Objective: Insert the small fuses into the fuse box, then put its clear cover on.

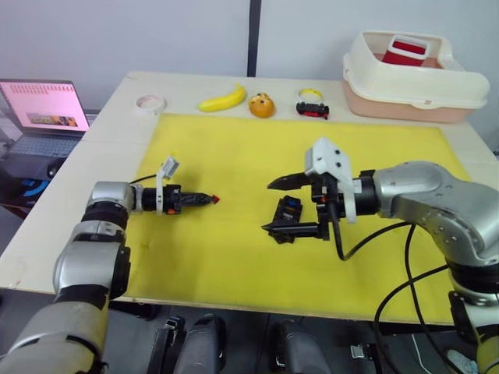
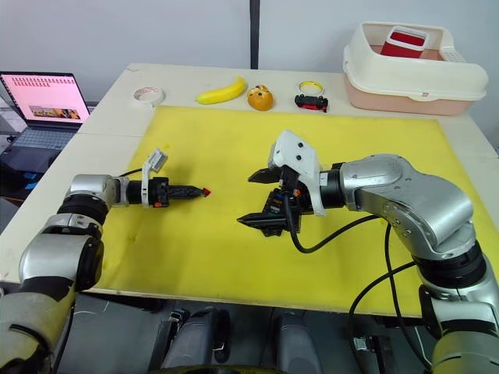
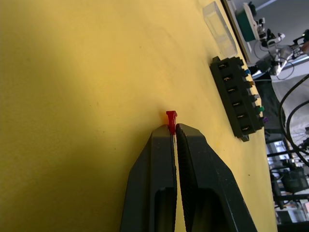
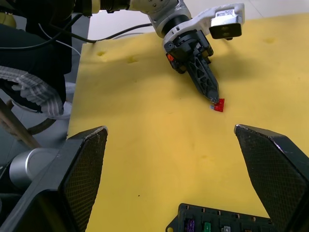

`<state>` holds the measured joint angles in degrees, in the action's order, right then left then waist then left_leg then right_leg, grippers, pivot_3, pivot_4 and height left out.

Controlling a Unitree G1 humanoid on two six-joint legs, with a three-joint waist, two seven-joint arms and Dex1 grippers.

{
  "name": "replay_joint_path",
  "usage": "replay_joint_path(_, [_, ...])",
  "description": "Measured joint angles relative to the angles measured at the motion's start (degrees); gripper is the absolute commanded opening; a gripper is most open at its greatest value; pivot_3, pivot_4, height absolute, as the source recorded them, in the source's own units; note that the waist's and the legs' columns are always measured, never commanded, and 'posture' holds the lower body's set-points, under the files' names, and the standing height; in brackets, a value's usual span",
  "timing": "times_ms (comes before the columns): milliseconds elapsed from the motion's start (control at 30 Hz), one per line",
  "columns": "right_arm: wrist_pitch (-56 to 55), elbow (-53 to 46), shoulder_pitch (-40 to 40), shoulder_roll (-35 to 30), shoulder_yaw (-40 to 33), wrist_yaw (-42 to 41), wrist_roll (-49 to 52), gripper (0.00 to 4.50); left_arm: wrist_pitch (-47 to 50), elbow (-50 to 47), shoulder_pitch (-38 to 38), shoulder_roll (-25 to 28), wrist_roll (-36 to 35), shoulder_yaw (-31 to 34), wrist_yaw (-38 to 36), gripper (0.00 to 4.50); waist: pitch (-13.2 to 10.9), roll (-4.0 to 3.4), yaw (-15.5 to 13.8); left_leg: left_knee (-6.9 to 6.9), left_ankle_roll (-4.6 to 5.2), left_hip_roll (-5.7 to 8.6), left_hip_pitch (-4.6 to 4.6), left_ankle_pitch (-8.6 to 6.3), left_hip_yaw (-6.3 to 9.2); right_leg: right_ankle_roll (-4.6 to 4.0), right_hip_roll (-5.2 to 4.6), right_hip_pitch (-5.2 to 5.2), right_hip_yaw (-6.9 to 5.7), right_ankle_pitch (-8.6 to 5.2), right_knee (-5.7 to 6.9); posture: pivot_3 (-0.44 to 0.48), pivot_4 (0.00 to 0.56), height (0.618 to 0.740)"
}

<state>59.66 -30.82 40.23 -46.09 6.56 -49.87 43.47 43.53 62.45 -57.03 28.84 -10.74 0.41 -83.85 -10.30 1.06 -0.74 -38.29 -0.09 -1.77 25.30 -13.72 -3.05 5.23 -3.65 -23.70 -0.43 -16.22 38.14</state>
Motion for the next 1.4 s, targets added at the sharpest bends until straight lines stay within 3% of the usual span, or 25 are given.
replay_joint_path(200, [0.00, 0.00, 0.00, -0.01, -0.11, 0.01, 0.03, 4.50, 3.80, -3.63, 0.79, 2.13, -1.75, 0.53, -1.94, 0.22, -0.01, 0.01, 0.29, 0.01, 0.00, -0.04, 0.04, 0.00, 0.00, 0.00, 0.05, -0.08, 0.01, 0.00, 0.02, 0.000, 0.150, 0.740])
replay_joint_path(600, [-0.86, -0.03, -0.08, 0.05, -0.34, 0.06, 0.02, 4.50, 10.88, -21.85, 7.25, 6.70, -7.50, 0.90, -1.55, 0.22, -0.01, 0.01, 0.56, 0.02, 0.00, -0.06, 0.03, 0.00, -0.01, -0.01, 0.04, -0.09, 0.04, 0.00, 0.03, 0.000, 0.150, 0.740])
replay_joint_path(700, [-1.23, -0.03, -0.08, 0.10, -0.34, 0.06, 0.02, 4.50, 11.14, -20.86, 8.40, 5.90, -7.47, 0.36, 0.17, 1.01, -0.01, 0.01, 0.53, 0.01, 0.00, -0.05, 0.03, 0.00, -0.03, -0.01, 0.04, -0.09, 0.04, 0.00, 0.03, 0.000, 0.150, 0.740])
replay_joint_path(800, [-1.33, -0.03, -0.08, 0.12, -0.34, 0.10, 0.02, 4.50, 11.55, -19.48, 8.71, 4.73, -7.48, 0.19, 1.28, 2.43, -0.01, 0.01, 0.41, 0.01, 0.00, -0.05, 0.04, 0.00, -0.03, -0.01, 0.04, -0.09, 0.04, 0.00, 0.02, 0.000, 0.150, 0.740])
replay_joint_path(1400, [-0.93, -0.04, -0.09, 0.13, -0.34, 1.47, 0.14, 4.50, 10.13, -6.35, 2.75, 1.53, -6.59, -0.88, 0.96, 2.43, 0.00, 0.00, -0.16, -0.01, 0.00, 0.01, 0.00, 0.00, -0.01, 0.00, -0.01, 0.02, 0.01, 0.00, -0.02, 0.000, 0.150, 0.740])
